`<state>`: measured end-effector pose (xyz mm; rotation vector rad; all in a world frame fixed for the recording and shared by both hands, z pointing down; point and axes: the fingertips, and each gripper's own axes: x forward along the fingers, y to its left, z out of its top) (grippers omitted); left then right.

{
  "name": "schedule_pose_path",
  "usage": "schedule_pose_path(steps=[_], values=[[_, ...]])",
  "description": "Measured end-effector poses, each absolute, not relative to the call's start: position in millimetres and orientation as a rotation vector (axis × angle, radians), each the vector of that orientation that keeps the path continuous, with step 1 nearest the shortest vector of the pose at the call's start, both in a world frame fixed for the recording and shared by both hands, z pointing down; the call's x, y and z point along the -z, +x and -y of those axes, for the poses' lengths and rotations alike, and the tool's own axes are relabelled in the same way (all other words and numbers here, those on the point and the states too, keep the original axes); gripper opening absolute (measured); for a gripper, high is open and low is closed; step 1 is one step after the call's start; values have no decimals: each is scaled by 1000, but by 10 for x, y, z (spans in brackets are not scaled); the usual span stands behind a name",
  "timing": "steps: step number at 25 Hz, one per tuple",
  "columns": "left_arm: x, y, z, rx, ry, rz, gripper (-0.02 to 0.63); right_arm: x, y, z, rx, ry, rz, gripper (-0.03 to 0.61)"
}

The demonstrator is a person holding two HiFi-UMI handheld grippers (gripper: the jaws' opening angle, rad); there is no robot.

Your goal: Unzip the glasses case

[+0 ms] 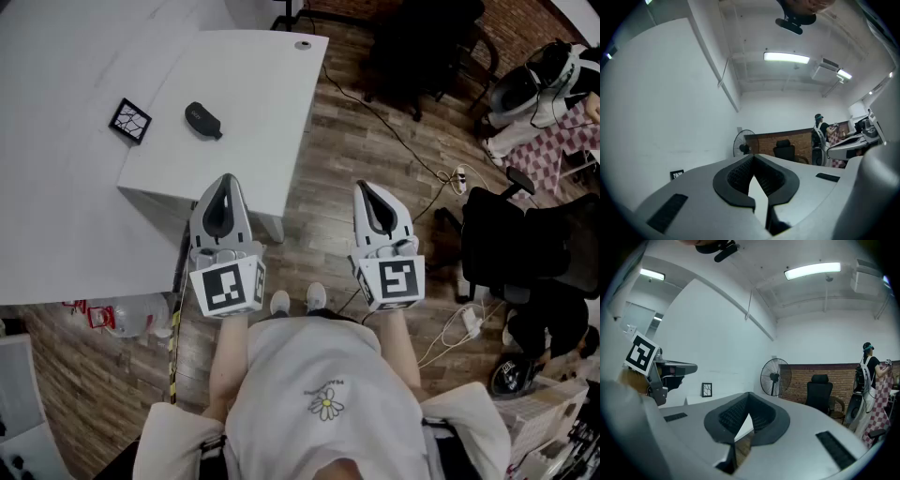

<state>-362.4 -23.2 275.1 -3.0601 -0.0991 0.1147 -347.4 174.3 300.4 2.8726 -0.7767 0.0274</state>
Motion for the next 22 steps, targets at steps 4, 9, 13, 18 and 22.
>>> schedule_pose_path(steps=[4, 9, 13, 18, 22], values=[[-2777, -3588, 182, -117, -3064, 82, 14, -3029, -3421, -1817, -13, 2875, 776, 5], [-2779, -3543, 110, -123, -3061, 85, 14, -3041, -3365, -1886, -6, 2874, 793, 5], [-2749, -3497, 31, -136, -3071, 58, 14, -3083, -3304, -2069, -26, 2945, 831, 5], [-2722, -3428, -98, -153, -3074, 59, 14, -3124, -3228, -2324, -30, 2969, 811, 5], [-2767, -3326, -159, -148, -3080, 73, 14, -3151, -3147, -2477, -35, 2990, 792, 5]])
